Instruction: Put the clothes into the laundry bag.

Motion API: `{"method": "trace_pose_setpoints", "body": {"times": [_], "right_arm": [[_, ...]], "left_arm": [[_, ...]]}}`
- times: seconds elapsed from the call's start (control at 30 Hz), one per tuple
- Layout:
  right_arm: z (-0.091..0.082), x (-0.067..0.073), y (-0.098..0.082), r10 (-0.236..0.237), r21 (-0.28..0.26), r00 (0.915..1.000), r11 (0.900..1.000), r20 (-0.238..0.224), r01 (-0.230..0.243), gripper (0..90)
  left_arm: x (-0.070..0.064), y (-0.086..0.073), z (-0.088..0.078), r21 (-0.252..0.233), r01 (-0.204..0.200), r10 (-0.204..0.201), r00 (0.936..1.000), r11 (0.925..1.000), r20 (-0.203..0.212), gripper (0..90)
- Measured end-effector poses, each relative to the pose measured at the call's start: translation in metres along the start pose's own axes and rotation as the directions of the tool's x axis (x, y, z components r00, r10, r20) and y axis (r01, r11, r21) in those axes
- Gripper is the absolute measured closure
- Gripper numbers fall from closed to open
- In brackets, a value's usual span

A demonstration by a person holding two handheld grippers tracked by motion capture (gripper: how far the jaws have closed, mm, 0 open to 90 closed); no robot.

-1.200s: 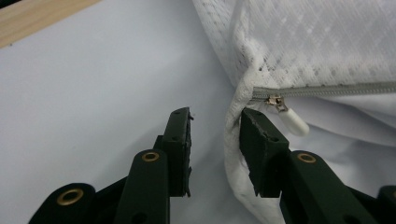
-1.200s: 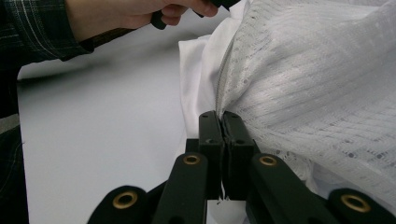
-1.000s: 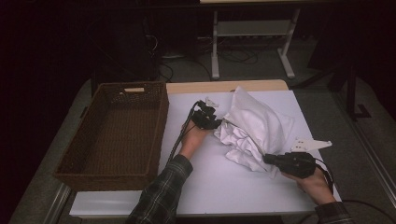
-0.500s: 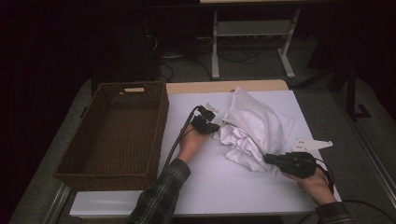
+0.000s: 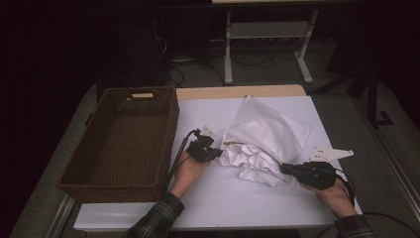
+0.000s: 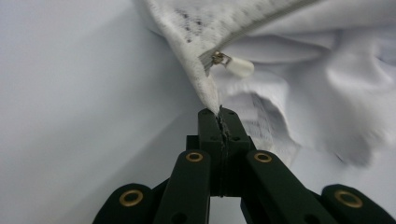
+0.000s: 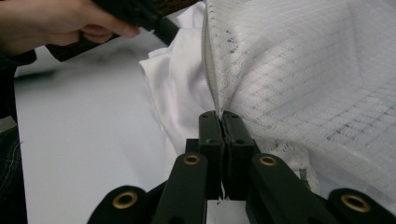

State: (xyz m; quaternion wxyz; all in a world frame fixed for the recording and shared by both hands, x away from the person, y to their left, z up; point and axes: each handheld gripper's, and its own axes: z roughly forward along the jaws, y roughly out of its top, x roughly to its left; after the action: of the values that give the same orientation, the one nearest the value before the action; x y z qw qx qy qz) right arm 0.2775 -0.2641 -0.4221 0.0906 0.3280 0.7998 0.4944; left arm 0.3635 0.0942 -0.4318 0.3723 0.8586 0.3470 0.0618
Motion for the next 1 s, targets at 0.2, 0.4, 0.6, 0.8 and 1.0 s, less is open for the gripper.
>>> {"method": "trace_pose_setpoints", "body": {"times": [0.2,0.4,0.6,0.8,1.0], "right_arm": [[-0.001,0.000,0.000,0.002,-0.004,1.0000,1.000,0.003,-0.002,87.3],[-0.002,0.000,-0.001,0.006,-0.006,1.0000,1.000,0.002,-0.006,87.4],[-0.005,0.002,0.003,0.015,-0.020,0.9999,1.000,0.008,-0.015,73.5],[-0.017,0.017,0.024,0.007,-0.075,0.9999,0.997,-0.010,-0.007,63.2],[0.010,0.046,0.041,-0.065,-0.045,0.9933,0.997,-0.096,0.060,83.2]], "left_arm": [[-0.019,-0.019,-0.021,-0.006,-0.019,0.019,0.9992,0.9998,0.034,89.8],[-0.030,-0.041,-0.035,-0.019,-0.004,0.006,0.9959,0.9998,0.090,89.7],[-0.029,-0.047,-0.033,-0.022,0.003,0.000,0.9951,0.9998,0.099,89.6],[-0.026,-0.048,-0.033,-0.034,0.009,-0.005,0.9932,0.9994,0.116,89.6],[-0.026,-0.048,-0.033,-0.037,0.000,0.004,0.9932,0.9993,0.116,89.6]]}}
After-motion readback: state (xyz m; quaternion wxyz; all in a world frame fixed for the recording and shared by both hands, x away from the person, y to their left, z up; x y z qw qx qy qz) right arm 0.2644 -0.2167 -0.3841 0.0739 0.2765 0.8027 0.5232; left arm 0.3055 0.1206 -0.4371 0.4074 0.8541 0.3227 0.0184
